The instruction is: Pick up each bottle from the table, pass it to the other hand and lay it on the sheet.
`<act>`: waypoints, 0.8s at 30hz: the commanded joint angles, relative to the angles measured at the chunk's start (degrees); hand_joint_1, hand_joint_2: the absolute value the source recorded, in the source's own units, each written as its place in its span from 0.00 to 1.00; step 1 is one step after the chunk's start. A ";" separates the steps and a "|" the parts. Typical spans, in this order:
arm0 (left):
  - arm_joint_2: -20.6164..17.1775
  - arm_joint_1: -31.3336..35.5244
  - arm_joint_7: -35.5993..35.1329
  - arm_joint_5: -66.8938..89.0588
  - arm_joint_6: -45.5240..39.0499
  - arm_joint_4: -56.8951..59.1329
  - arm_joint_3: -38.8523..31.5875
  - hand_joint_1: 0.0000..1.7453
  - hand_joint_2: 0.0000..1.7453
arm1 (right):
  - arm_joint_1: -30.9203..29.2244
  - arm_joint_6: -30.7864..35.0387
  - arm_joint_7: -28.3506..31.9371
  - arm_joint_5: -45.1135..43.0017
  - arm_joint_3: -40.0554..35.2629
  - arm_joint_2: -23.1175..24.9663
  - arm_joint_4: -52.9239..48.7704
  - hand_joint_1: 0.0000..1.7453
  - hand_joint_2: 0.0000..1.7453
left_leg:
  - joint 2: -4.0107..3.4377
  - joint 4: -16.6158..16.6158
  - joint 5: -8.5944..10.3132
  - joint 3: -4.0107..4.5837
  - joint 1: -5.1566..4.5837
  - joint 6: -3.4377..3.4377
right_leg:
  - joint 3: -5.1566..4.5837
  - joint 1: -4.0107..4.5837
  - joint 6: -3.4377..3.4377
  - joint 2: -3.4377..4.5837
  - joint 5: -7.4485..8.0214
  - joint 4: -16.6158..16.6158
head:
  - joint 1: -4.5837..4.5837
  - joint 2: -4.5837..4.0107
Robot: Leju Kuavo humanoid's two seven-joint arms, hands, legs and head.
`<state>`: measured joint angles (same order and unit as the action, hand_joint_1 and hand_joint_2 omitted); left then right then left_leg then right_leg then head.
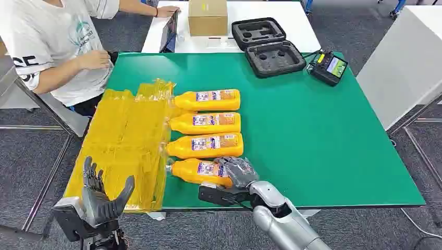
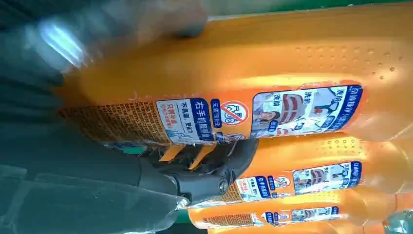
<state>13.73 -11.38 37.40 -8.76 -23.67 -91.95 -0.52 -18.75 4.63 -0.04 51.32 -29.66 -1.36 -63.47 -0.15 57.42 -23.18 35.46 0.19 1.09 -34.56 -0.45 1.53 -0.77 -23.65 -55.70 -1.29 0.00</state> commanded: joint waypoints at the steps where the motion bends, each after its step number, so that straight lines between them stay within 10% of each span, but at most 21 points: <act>1: -0.03 0.92 0.05 -0.73 0.08 1.91 -1.00 0.00 1.00 | 0.60 -2.48 -0.88 0.46 -4.23 -2.25 4.94 0.90 1.00 | 0.10 -0.08 -0.05 -0.23 0.04 -0.04 | 0.26 0.03 -0.03 -0.05 -0.06 0.10 | 0.00 0.00; 10: -0.30 1.02 -0.24 -0.98 -0.04 2.22 -0.52 0.00 1.00 | 1.32 -4.23 -1.45 -0.56 -3.48 -2.65 7.72 0.99 1.00 | 0.18 -0.13 -0.09 -0.44 0.06 -0.07 | 0.50 0.05 -0.05 -0.11 -0.11 0.18 | 0.00 0.00; 17: -0.27 2.98 0.68 -1.69 0.54 4.23 -0.82 0.00 1.00 | 4.89 -2.10 33.69 -31.03 7.84 2.26 -7.02 1.00 1.00 | 0.17 -0.07 -0.10 -0.51 0.03 -0.04 | 0.52 0.03 -0.03 -0.12 -0.09 0.10 | 0.00 0.00; 24: 1.12 2.27 2.04 -4.01 -0.81 1.36 -3.48 0.00 1.00 | 10.37 6.05 38.83 -41.93 14.79 8.61 -21.24 1.00 1.00 | 0.16 0.05 -0.16 -0.19 -0.01 -0.05 | 0.27 -0.04 -0.08 -0.04 -0.22 -0.16 | -0.09 0.00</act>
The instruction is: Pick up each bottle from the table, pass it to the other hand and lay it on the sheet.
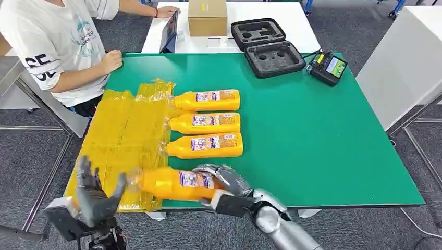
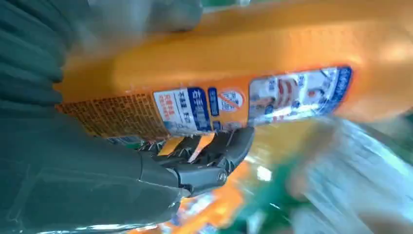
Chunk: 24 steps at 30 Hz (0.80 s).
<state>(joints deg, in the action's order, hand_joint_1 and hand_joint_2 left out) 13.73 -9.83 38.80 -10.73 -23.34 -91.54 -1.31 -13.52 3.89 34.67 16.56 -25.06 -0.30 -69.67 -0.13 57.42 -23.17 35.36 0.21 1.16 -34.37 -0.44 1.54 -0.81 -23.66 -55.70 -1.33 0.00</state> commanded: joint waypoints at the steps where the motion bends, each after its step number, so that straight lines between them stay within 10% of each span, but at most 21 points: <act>1: 1.29 0.35 1.08 -2.88 -1.36 0.63 -3.00 0.00 1.00 | 5.93 7.66 5.28 -9.05 11.32 8.21 -15.97 1.00 1.00 | -0.05 0.03 -0.13 -0.09 0.08 -0.07 | 0.05 0.06 -0.06 0.12 -0.10 -0.02 | 0.00 0.00; 17: 3.37 -0.80 1.20 -5.83 -1.19 -2.32 -5.63 0.00 1.00 | 7.57 11.95 5.33 -10.37 11.27 7.95 -16.49 1.00 1.00 | 0.01 -0.03 -0.13 0.02 -0.04 -0.06 | -0.04 -0.03 -0.03 0.06 -0.10 0.04 | -0.02 0.00; 24: -3.18 3.94 -4.11 2.70 8.63 6.96 9.02 0.00 1.00 | 4.52 9.31 4.78 -9.01 14.46 9.65 -1.23 0.99 1.00 | 0.16 -0.14 -0.04 -0.05 -0.07 -0.05 | 0.03 -0.04 -0.02 -0.09 -0.06 0.12 | -0.04 0.00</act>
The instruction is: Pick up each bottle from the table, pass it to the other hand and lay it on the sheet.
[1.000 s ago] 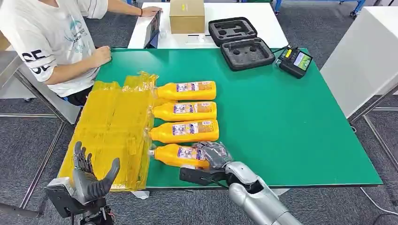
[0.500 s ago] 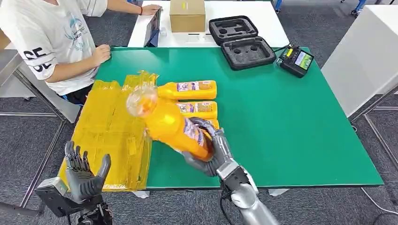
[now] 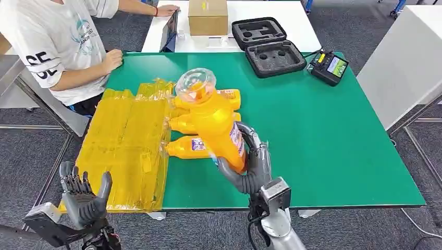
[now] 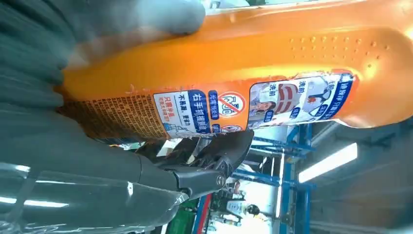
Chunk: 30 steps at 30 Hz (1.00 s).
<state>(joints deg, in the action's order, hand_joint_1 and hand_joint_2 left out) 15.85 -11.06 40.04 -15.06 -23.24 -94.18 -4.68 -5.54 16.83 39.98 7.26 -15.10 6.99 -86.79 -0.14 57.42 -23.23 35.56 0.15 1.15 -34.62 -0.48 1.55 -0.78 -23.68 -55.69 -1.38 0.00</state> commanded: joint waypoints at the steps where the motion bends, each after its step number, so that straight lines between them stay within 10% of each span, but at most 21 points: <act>1: -5.88 6.25 -6.22 6.92 10.94 11.10 14.34 0.00 1.00 | -4.36 -6.11 -0.13 -0.67 4.33 2.72 19.04 1.00 1.00 | 0.17 -0.16 0.01 -0.31 0.02 -0.06 | 0.36 0.02 -0.04 -0.12 -0.04 0.15 | 0.02 0.00; 30: -8.83 17.00 -7.27 -4.16 17.30 25.22 19.32 0.00 1.00 | -14.18 1.77 -3.12 21.32 -20.83 5.90 43.20 1.00 1.00 | 0.07 -0.08 0.00 -0.22 0.07 -0.05 | 0.24 0.06 -0.05 -0.02 -0.05 0.08 | 0.02 0.00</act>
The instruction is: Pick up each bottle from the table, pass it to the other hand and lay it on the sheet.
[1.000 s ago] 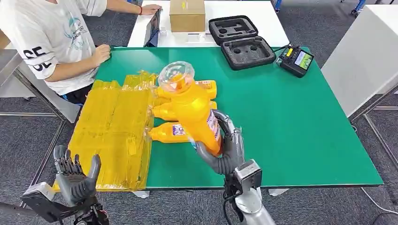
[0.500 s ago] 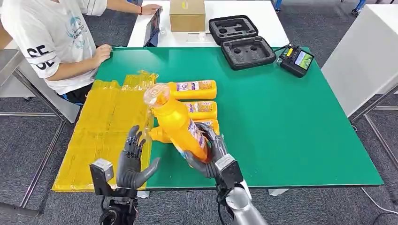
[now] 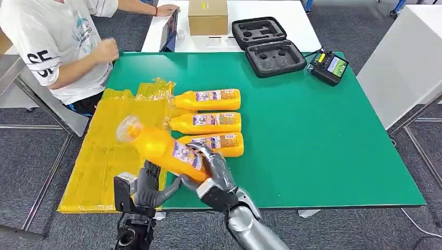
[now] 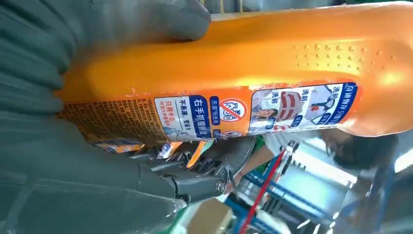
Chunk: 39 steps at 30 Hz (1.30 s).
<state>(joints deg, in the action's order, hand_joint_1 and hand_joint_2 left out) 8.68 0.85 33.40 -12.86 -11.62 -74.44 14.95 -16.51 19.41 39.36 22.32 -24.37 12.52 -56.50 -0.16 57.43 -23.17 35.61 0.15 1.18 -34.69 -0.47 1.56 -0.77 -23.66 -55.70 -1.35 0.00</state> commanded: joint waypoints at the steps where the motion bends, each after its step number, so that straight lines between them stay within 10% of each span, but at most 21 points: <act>1: -1.85 5.21 -0.82 -6.60 5.99 4.99 -0.38 0.00 1.00 | -3.46 -0.81 -2.65 6.32 -11.38 0.45 13.23 1.00 1.00 | 0.07 -0.05 -0.11 -0.32 0.09 -0.10 | 0.34 0.08 -0.08 0.00 -0.11 0.08 | -0.02 0.00; 39: -3.22 1.74 -1.95 -17.56 19.84 -9.72 -3.45 0.00 1.00 | -2.71 -2.14 -1.19 4.59 -2.91 -1.09 6.93 1.00 1.00 | -0.08 0.04 -0.15 -0.16 0.05 -0.10 | 0.16 0.05 -0.06 0.08 -0.15 -0.02 | 0.17 0.00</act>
<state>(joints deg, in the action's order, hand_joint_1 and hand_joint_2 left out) 4.89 -2.28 32.09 -30.12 8.02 -86.62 11.04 -18.76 17.62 38.97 26.86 -28.70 12.37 -49.39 -0.51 57.44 -23.19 35.73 0.14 1.15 -34.91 -0.47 1.56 -0.50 -23.62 -55.71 -1.18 0.00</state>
